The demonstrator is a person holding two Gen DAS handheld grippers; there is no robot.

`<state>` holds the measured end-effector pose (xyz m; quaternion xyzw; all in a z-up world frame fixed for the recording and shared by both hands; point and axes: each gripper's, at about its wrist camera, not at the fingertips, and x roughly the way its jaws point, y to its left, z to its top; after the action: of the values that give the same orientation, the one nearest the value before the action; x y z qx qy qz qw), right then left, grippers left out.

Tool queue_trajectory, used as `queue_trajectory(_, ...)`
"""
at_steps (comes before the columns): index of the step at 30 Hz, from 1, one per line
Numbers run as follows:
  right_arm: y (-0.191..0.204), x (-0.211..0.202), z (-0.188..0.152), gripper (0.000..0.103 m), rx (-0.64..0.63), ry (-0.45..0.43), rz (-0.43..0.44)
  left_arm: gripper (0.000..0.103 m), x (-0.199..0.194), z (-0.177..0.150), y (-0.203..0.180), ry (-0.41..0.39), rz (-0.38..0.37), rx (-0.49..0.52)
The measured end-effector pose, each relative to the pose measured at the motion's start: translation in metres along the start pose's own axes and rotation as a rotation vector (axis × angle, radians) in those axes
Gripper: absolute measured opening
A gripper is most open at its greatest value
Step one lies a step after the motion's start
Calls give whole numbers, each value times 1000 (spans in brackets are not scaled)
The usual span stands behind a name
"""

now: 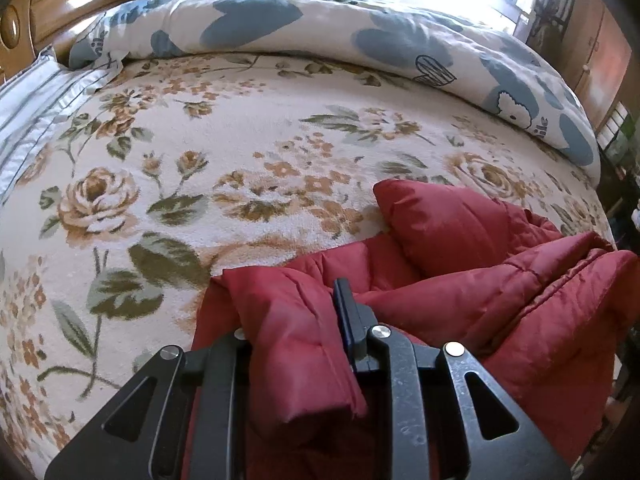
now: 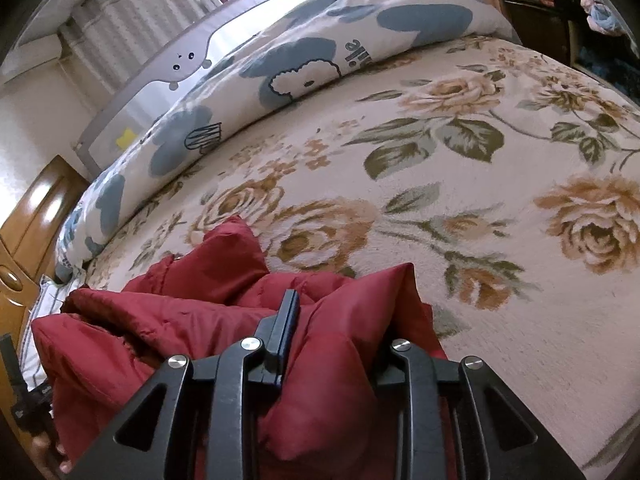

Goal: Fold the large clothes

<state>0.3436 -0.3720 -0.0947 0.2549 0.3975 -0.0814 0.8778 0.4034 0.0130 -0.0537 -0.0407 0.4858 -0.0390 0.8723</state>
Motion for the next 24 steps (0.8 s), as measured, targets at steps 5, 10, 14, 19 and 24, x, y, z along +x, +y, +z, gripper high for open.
queue_trajectory(5, -3, 12, 0, 26, 14, 12, 6, 33, -37, -6, -1, -54, -14, 23)
queue_trajectory(10, -4, 15, 0, 26, 13, 11, 3, 41, -91, -25, -1, -107, -36, 21)
queue_trajectory(14, -1, 21, 2, 29, 7, 18, -7, 41, -114, -48, -23, -123, -99, 96)
queue_trajectory(19, 4, 27, 7, 31, -2, 41, -15, 41, -108, -77, -74, -86, -149, 257)
queue_trajectory(24, 8, 11, 13, 40, 1, 49, 9, 42, -59, -91, -102, -63, 74, 377)
